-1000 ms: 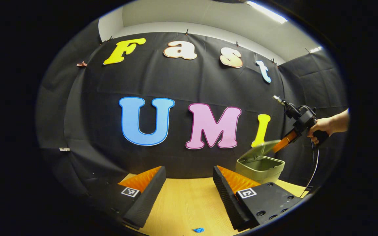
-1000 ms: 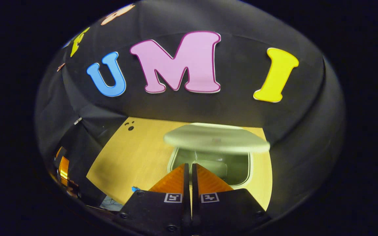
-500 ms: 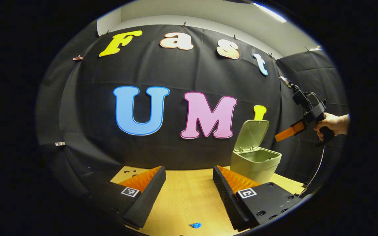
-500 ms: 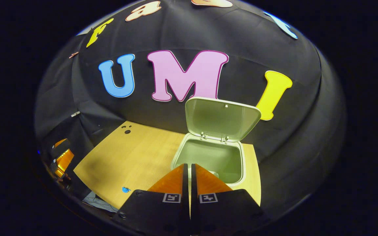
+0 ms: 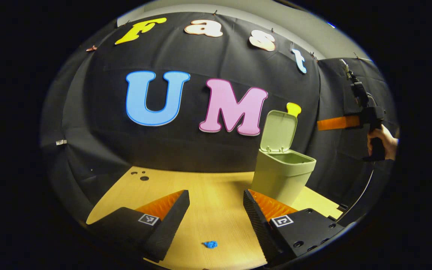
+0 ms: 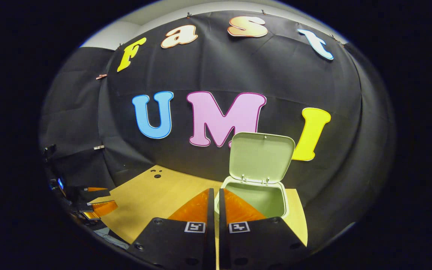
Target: Press the lid of the desktop garbage bin to open it, pick up the crumpled paper on the desktop and throw it into the bin, then pick up the pop can on the desktop and drop it into the bin, and finally close the garbage bin lid.
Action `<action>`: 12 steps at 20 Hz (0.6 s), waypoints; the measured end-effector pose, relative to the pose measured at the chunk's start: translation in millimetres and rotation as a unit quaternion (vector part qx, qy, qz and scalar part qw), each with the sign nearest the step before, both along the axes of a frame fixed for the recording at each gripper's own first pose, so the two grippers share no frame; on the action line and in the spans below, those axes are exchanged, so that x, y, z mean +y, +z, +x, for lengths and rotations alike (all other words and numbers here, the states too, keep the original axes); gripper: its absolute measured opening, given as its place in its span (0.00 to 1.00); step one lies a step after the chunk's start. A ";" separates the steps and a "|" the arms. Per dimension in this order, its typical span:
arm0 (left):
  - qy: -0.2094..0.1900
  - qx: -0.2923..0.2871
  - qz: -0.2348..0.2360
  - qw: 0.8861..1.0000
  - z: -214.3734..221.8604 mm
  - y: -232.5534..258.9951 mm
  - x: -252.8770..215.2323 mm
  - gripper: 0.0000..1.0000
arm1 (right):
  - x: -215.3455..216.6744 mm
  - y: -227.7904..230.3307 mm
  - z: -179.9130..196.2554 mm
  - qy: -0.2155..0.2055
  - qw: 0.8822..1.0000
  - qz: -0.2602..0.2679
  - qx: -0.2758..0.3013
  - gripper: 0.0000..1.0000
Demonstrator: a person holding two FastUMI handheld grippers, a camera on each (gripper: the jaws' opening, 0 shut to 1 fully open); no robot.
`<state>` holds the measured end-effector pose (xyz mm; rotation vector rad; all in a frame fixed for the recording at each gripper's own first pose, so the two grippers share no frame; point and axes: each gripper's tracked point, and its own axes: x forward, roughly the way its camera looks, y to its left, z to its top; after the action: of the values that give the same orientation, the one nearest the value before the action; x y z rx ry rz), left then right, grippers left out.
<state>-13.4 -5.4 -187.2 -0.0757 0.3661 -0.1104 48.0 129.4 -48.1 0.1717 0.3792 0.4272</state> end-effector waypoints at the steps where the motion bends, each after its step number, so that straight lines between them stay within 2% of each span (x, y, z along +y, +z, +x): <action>1: 0.000 0.019 0.004 1.000 0.8 -12.5 -1.6 0.93 | 1.3 -4.2 -3.6 0.004 1.000 0.003 0.007 0.08; 2: -0.001 0.037 0.006 0.999 1.5 -28.1 -4.1 0.93 | 3.9 -6.1 -6.1 0.010 1.000 0.010 0.011 0.08; 7: 0.004 0.132 0.006 0.991 -4.1 -97.1 -11.9 0.93 | 8.0 -13.3 -19.2 0.030 0.999 0.010 0.013 0.23; 9: 0.006 0.177 0.013 0.984 -8.9 -128.0 -13.8 0.93 | 9.1 -11.4 -24.1 0.038 0.999 0.021 0.013 0.21; 11: 0.002 0.220 0.011 0.975 -13.0 -154.4 -18.2 0.93 | 10.1 -10.8 -30.4 0.045 0.999 0.025 0.013 0.24; 12: 0.002 0.237 0.010 0.971 -14.2 -168.1 -20.1 0.92 | 8.4 -11.7 -32.1 0.046 0.999 0.026 0.014 0.21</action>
<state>-27.5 -25.6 -355.3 -0.0820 0.8448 -0.0846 15.9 137.8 -59.8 0.2113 0.4056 0.5261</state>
